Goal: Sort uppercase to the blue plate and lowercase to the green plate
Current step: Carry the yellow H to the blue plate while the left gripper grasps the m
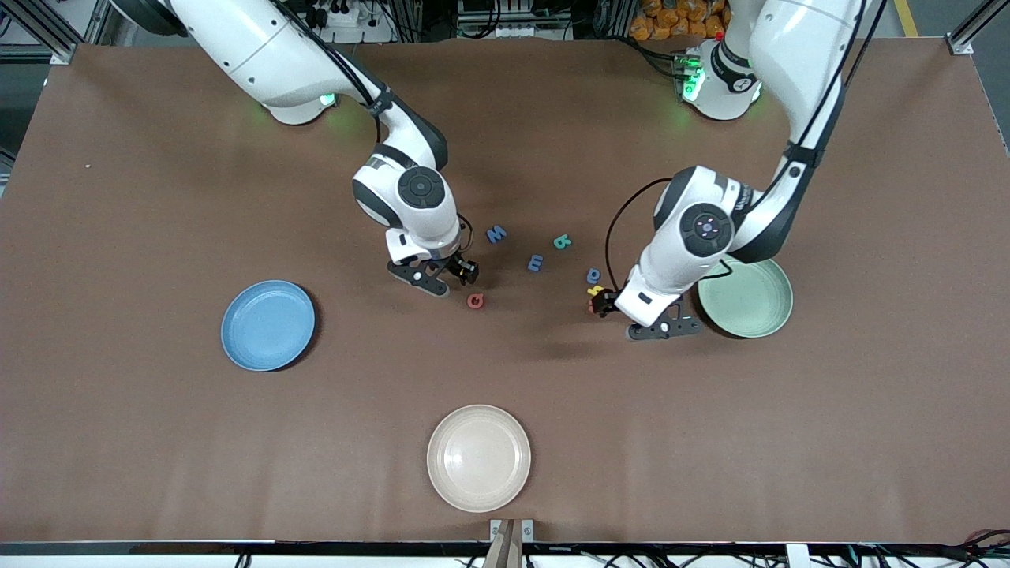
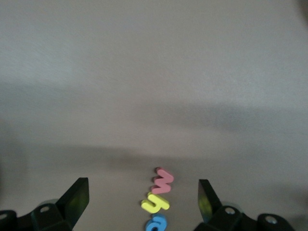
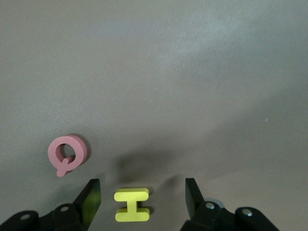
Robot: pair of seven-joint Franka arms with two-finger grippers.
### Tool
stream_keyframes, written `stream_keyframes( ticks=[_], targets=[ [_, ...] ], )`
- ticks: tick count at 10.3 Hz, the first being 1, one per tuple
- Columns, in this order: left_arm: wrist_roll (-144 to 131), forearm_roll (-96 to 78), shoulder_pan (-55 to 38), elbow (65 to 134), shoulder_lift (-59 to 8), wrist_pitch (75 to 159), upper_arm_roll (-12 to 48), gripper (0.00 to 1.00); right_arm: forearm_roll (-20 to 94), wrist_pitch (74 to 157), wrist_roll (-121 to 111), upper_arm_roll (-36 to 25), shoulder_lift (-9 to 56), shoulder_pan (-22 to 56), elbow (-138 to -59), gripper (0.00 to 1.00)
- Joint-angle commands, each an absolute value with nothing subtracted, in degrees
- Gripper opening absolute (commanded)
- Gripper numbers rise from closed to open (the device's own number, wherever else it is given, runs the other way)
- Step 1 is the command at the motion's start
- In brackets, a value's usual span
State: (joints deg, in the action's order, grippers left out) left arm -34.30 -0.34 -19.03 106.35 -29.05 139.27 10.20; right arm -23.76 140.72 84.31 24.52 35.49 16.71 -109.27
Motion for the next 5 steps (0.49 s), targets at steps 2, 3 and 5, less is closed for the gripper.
stream_keyframes(
  ticks=[2, 3, 5],
  targets=[
    [-42.69, 9.63, -22.92, 103.98, -34.09, 140.27, 9.84, 1.0, -25.4, 142.38, 89.9, 25.22, 37.62, 17.05, -107.23, 0.79],
    [-43.58, 13.06, -23.46, 103.63, -35.15, 140.36, 9.93, 1.0, -25.75, 142.38, 89.91, 25.22, 37.79, 17.22, -107.23, 0.78],
    [-43.68, 16.69, -23.55, 103.62, -36.03, 140.36, 10.02, 1.0, -25.93, 142.3, 90.09, 25.4, 38.06, 17.84, -107.31, 0.73]
  ],
)
